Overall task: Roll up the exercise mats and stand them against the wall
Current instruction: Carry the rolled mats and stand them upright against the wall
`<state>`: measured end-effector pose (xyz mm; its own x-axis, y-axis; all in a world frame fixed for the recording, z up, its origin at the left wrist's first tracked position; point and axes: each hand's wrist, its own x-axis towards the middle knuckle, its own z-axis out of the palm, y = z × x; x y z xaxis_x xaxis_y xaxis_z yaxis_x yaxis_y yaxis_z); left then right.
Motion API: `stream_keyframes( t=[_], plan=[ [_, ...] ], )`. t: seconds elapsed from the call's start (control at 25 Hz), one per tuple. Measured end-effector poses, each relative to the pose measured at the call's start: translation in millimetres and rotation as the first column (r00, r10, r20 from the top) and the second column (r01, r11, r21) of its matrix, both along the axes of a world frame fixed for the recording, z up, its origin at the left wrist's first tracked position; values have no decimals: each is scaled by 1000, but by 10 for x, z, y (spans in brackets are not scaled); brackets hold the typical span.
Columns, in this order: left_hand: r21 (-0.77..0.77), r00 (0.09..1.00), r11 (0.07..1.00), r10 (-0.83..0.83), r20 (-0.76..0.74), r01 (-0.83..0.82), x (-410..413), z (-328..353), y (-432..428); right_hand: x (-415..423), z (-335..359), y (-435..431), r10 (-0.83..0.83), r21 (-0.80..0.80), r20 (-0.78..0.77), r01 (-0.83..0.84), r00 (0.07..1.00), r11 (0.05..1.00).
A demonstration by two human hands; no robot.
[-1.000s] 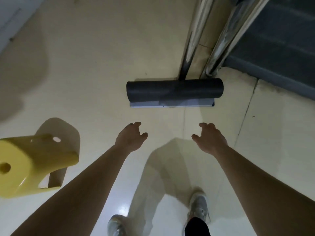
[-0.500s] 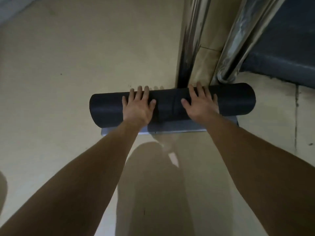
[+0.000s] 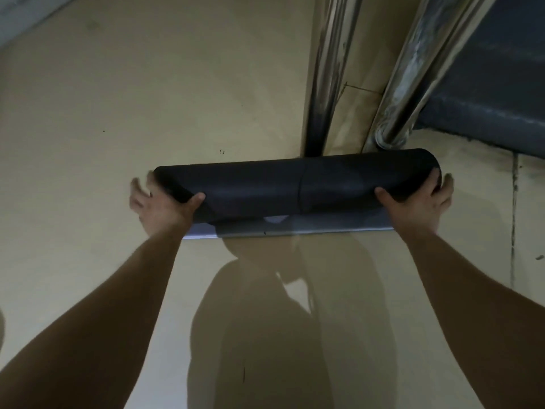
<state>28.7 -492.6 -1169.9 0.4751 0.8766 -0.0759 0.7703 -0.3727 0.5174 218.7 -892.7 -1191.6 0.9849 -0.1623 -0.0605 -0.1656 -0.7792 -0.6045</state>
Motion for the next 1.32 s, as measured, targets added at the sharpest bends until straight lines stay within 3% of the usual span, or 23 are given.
stream_keyframes(
  t=[0.08, 0.2, 0.36, 0.52, 0.6, 0.64, 0.68, 0.76, 0.84, 0.92, 1.0, 1.08, 1.12, 1.2, 1.24, 1.32],
  plan=[
    [-236, 987, 970, 95, 133, -61, 27, -57, 108, 222, 32, -58, -97, 222, -89, 115, 991, 968],
    [-316, 961, 947, 136, 239, -55, -17, -206, 128, 320, 16, -154, -156, 379, -160, 207, 975, 902],
    [-323, 955, 944, 159, 252, -71, 46, -181, 124, 52, -22, -39, -91, 218, -115, 115, 989, 969],
    [-262, 992, 959, 118, 45, -102, 103, -164, 70, -92, -67, 47, -32, 13, -135, 34, 990, 999],
    [-120, 993, 992, 29, -116, -43, 274, -27, 15, -8, -3, 79, -36, -116, -164, 17, 986, 993],
    [1, 975, 993, -116, -189, 119, 387, 45, -6, 49, 60, 124, 20, -208, -142, -50, 990, 977],
    [82, 915, 937, -308, -260, 339, 494, 132, -49, 99, 132, 192, 147, -283, -129, -178, 981, 942],
    [80, 746, 775, -567, -350, 627, 601, 238, -208, 213, 285, 373, 446, -327, -179, -480, 877, 814],
    [89, 763, 787, -554, -335, 610, 543, 284, -391, 171, 370, 597, 582, -307, -276, -644, 765, 701],
    [229, 792, 789, -454, -408, 570, 593, 371, -561, -27, 295, 727, 602, -381, -287, -665, 745, 642],
    [213, 678, 689, -522, -518, 693, 856, 481, -628, -288, 183, 726, 584, -432, -244, -626, 774, 649],
    [-116, 447, 573, -736, -509, 811, 1161, 523, -675, -486, 121, 630, 560, -434, -209, -589, 802, 681],
    [-303, 350, 533, -799, -489, 790, 1257, 495, -701, -594, 87, 587, 540, -434, -169, -554, 825, 711],
    [-454, 286, 520, -825, -487, 724, 1309, 384, -726, -900, 0, 581, 359, -378, -32, -344, 933, 860],
    [-441, 285, 523, -818, -500, 730, 1304, 359, -728, -1078, -53, 646, 152, -278, -30, -155, 988, 948],
    [-411, 312, 538, -808, -500, 736, 1304, 345, -727, -1320, -122, 846, -148, 65, -271, 172, 951, 983]
  ],
)
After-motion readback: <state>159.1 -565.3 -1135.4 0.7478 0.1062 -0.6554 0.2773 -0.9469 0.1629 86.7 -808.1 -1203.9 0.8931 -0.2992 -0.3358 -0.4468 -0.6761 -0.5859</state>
